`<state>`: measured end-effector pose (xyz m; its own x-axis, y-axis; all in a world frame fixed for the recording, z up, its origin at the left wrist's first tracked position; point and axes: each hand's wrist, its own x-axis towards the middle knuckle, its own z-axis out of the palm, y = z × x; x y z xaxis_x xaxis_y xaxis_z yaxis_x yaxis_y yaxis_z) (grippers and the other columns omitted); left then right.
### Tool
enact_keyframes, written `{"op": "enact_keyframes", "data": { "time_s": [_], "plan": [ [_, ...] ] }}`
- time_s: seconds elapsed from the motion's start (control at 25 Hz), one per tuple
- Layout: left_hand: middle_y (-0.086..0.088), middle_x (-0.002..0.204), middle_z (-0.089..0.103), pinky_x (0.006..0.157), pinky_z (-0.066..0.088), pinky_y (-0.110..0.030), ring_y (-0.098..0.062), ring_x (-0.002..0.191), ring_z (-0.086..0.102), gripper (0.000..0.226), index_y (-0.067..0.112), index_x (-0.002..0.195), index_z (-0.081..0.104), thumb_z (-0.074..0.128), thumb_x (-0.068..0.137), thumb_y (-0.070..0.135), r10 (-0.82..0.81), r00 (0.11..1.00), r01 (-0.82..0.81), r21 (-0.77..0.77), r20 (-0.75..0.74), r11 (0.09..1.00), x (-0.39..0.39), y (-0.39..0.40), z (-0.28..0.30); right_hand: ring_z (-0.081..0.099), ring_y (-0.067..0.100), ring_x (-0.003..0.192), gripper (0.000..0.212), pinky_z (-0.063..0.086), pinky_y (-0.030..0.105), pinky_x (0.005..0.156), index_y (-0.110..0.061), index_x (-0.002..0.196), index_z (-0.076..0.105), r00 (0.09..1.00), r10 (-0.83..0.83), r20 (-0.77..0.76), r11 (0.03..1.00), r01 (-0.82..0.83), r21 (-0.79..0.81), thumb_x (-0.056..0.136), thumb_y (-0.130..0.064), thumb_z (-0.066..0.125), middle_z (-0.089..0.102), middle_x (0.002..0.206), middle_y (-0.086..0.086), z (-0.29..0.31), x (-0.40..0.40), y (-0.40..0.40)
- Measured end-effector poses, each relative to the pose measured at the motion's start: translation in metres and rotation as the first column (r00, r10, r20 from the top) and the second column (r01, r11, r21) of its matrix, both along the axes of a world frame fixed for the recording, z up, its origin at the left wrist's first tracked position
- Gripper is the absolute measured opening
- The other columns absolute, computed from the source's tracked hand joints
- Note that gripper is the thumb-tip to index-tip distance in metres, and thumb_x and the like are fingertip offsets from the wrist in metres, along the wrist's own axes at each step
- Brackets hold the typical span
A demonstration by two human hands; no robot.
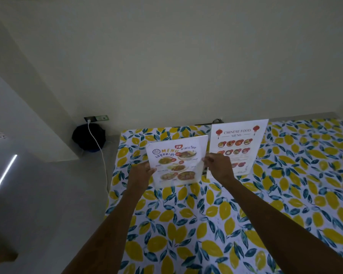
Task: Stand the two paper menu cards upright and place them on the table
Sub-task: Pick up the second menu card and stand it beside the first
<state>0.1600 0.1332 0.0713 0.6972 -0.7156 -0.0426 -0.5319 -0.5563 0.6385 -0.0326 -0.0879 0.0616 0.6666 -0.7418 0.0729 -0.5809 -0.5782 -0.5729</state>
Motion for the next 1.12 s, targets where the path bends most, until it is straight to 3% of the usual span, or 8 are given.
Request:
{"op": "enact_keyframes", "data": {
  "time_s": [0.16, 0.24, 0.4, 0.52, 0.68, 0.8, 0.92, 1.12],
  "plan": [
    [-0.009, 0.1, 0.076, 0.065, 0.056, -0.029, -0.015, 0.075, 0.068, 0.02, 0.01, 0.107, 0.073, 0.066, 0.089, 0.018, 0.054, 0.986, -0.065, -0.065, -0.158, 0.996, 0.012, -0.006, -0.003, 0.065, 0.021, 0.057, 0.037, 0.051, 0.032, 0.056, -0.009, 0.069, 0.069, 1.0, -0.014, 0.023, 1.0, 0.014, 0.003, 0.085, -0.037, 0.051, 0.07, 0.063, 0.009, -0.005, 0.009, -0.009],
    [-0.01, 0.098, 0.076, 0.067, 0.059, -0.036, -0.016, 0.073, 0.069, 0.019, 0.009, 0.105, 0.073, 0.066, 0.089, 0.018, 0.04, 0.99, -0.047, -0.05, -0.134, 0.998, 0.017, -0.008, -0.004, 0.064, 0.022, 0.057, 0.033, 0.042, 0.026, 0.052, -0.008, 0.066, 0.067, 1.0, -0.011, 0.028, 1.0, 0.01, 0.012, 0.087, -0.032, 0.055, 0.07, 0.063, 0.01, -0.006, 0.012, -0.012],
    [-0.008, 0.087, 0.074, 0.055, 0.048, -0.017, -0.003, 0.059, 0.058, 0.016, 0.005, 0.101, 0.072, 0.066, 0.09, 0.016, 0.006, 0.997, -0.01, -0.042, -0.081, 0.999, 0.023, -0.015, -0.002, 0.064, 0.021, 0.061, 0.024, 0.04, 0.024, 0.053, -0.011, 0.07, 0.071, 0.999, -0.009, 0.052, 0.998, 0.006, 0.065, 0.09, -0.022, 0.062, 0.072, 0.069, 0.008, -0.008, 0.016, -0.016],
    [-0.014, 0.09, 0.075, 0.062, 0.054, -0.031, -0.012, 0.063, 0.06, 0.016, 0.005, 0.1, 0.072, 0.066, 0.089, 0.015, -0.001, 0.997, -0.004, -0.064, -0.082, 0.998, 0.024, -0.016, -0.001, 0.062, 0.019, 0.063, 0.022, 0.04, 0.026, 0.058, -0.01, 0.075, 0.073, 0.997, -0.017, 0.078, 0.995, 0.009, 0.099, 0.091, -0.021, 0.062, 0.072, 0.072, 0.006, -0.006, 0.018, -0.016],
    [-0.016, 0.086, 0.075, 0.064, 0.056, -0.038, -0.017, 0.063, 0.061, 0.016, 0.005, 0.097, 0.072, 0.066, 0.089, 0.017, 0.012, 0.998, -0.016, -0.062, -0.069, 0.998, 0.026, -0.017, -0.001, 0.058, 0.018, 0.06, 0.027, 0.039, 0.027, 0.057, -0.019, 0.065, 0.064, 0.997, -0.022, 0.079, 0.995, 0.014, 0.098, 0.091, -0.021, 0.061, 0.067, 0.066, 0.003, -0.003, 0.02, -0.015],
    [-0.017, 0.087, 0.075, 0.057, 0.049, -0.028, -0.019, 0.062, 0.059, 0.016, 0.002, 0.095, 0.072, 0.066, 0.089, 0.016, 0.041, 0.997, -0.044, -0.048, -0.067, 0.998, 0.025, -0.021, -0.001, 0.064, 0.023, 0.063, 0.027, 0.049, 0.033, 0.06, -0.013, 0.069, 0.068, 0.998, -0.04, 0.037, 0.996, 0.037, 0.083, 0.092, -0.023, 0.059, 0.072, 0.071, 0.01, -0.002, 0.023, -0.014],
    [-0.018, 0.089, 0.074, 0.051, 0.039, -0.018, -0.018, 0.062, 0.058, 0.015, 0.0, 0.095, 0.07, 0.066, 0.089, 0.014, 0.082, 0.995, -0.085, -0.04, -0.062, 0.996, 0.022, -0.024, -0.002, 0.065, 0.024, 0.066, 0.024, 0.047, 0.029, 0.061, -0.008, 0.083, 0.075, 0.997, -0.067, 0.028, 0.994, 0.064, 0.09, 0.093, -0.021, 0.058, 0.075, 0.078, 0.012, -0.004, 0.026, -0.011],
    [-0.016, 0.093, 0.073, 0.061, 0.042, -0.026, -0.027, 0.076, 0.066, 0.015, 0.0, 0.096, 0.067, 0.065, 0.089, 0.013, 0.111, 0.993, -0.113, -0.031, -0.05, 0.993, 0.019, -0.026, -0.005, 0.061, 0.022, 0.06, 0.024, 0.048, 0.031, 0.058, -0.007, 0.083, 0.075, 0.997, -0.078, 0.01, 0.996, 0.078, 0.036, 0.093, -0.021, 0.058, 0.074, 0.078, 0.014, -0.005, 0.025, -0.007]
  ]
}}
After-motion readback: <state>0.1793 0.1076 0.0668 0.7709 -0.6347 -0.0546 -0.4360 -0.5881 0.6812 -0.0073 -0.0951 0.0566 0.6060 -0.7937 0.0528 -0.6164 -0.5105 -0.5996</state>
